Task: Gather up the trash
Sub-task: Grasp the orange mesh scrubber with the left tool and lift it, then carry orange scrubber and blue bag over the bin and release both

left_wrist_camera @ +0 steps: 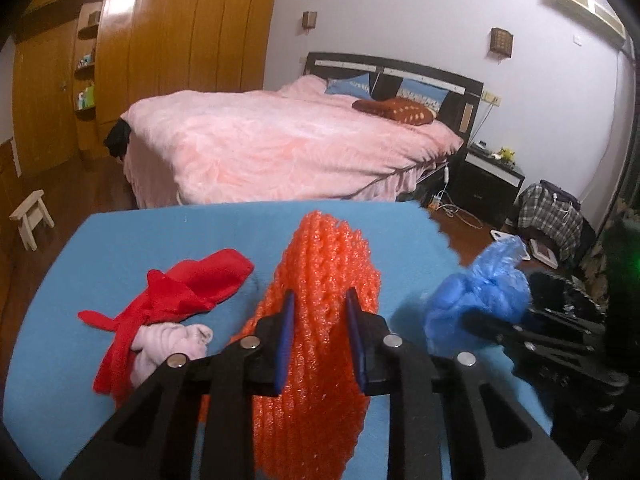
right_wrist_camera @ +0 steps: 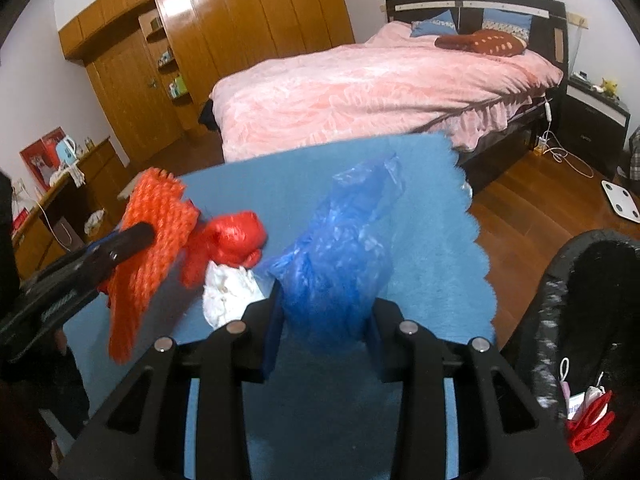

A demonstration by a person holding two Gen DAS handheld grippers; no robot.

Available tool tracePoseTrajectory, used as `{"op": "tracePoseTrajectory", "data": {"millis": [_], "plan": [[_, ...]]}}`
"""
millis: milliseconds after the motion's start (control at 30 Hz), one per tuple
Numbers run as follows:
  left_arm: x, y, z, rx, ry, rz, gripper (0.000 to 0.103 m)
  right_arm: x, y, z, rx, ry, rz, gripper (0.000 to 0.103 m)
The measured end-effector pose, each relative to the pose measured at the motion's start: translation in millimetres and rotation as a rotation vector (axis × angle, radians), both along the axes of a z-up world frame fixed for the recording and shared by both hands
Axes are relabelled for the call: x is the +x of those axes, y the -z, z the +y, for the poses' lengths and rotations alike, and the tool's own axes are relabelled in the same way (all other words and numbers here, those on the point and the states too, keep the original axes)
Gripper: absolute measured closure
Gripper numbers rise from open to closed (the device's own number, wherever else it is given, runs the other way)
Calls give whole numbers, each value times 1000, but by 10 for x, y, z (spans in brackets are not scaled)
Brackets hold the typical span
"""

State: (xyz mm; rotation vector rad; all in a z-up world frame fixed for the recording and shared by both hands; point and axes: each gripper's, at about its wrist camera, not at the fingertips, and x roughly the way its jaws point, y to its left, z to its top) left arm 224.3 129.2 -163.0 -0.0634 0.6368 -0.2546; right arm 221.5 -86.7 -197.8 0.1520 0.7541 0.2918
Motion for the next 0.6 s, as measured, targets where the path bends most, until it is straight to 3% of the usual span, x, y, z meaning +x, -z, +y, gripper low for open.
{"op": "tracePoseTrajectory", "data": {"millis": [167,600], "plan": [[-336,-83,-165,34,-3,-24,79,-167,-129,-88,6,-2,-17,68],[-780,16,-409,-24,-20,67,79,-640,-316,-437,18,33,-26,68]]}}
